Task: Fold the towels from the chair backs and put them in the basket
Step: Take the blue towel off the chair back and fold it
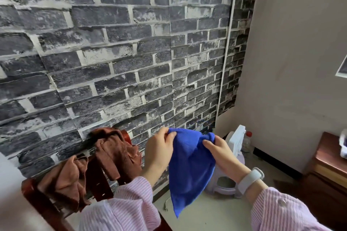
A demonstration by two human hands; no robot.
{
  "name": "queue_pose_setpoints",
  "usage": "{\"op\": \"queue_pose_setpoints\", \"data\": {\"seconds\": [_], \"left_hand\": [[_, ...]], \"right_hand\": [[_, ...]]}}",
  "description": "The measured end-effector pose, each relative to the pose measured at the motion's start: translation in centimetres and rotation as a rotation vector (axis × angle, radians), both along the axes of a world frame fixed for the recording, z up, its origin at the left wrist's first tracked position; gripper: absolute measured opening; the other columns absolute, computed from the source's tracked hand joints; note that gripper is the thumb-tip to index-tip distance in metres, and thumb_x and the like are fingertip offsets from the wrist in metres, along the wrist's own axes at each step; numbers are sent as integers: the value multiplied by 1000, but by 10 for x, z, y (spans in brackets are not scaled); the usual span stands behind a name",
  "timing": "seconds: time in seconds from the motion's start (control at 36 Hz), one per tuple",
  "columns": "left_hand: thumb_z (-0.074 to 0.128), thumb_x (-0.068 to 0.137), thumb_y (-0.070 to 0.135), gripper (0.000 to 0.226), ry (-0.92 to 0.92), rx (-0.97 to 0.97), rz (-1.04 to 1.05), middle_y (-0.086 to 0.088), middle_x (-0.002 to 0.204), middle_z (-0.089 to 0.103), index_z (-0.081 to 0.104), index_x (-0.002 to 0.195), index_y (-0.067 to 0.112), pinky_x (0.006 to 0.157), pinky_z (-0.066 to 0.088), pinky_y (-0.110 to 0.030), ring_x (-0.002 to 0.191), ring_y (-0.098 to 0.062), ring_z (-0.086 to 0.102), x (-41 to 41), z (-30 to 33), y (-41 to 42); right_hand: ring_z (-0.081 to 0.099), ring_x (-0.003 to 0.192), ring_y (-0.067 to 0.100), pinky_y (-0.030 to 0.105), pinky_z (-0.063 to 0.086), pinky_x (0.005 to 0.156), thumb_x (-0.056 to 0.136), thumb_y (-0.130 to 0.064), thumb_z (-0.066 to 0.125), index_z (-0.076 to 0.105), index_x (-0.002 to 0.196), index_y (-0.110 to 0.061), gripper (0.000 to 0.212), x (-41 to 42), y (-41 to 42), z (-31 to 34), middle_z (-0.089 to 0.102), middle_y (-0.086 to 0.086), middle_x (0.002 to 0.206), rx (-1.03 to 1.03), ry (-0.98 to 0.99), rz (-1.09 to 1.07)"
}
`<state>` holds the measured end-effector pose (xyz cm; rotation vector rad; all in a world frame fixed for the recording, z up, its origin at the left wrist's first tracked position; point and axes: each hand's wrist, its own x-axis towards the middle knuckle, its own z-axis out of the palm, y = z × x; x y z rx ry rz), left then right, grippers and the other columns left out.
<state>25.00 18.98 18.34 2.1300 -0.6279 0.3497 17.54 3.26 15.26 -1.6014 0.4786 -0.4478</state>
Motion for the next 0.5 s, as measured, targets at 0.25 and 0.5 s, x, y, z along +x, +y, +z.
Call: {"op": "queue_pose_setpoints", "data": {"seconds": [0.25, 0.5], "left_hand": [[43, 96, 16, 17, 2, -70, 137, -20, 77, 60, 51, 101, 1, 58, 21, -31, 76, -38, 57, 29, 5, 28], [46, 95, 13, 16, -23, 43, 233, 4, 52, 39, 52, 97, -2, 49, 14, -33, 55, -26, 41, 32, 0, 44]], "right_hand": [[49, 68, 15, 27, 38, 57, 87, -11, 59, 47, 82, -8, 13, -17, -18, -14, 52, 11, 77, 193, 23, 52], [57, 83, 11, 17, 47, 72, 85, -8, 60, 60, 102, -14, 18, -30, -35, -22, 63, 3, 93, -190, 272, 243]]}}
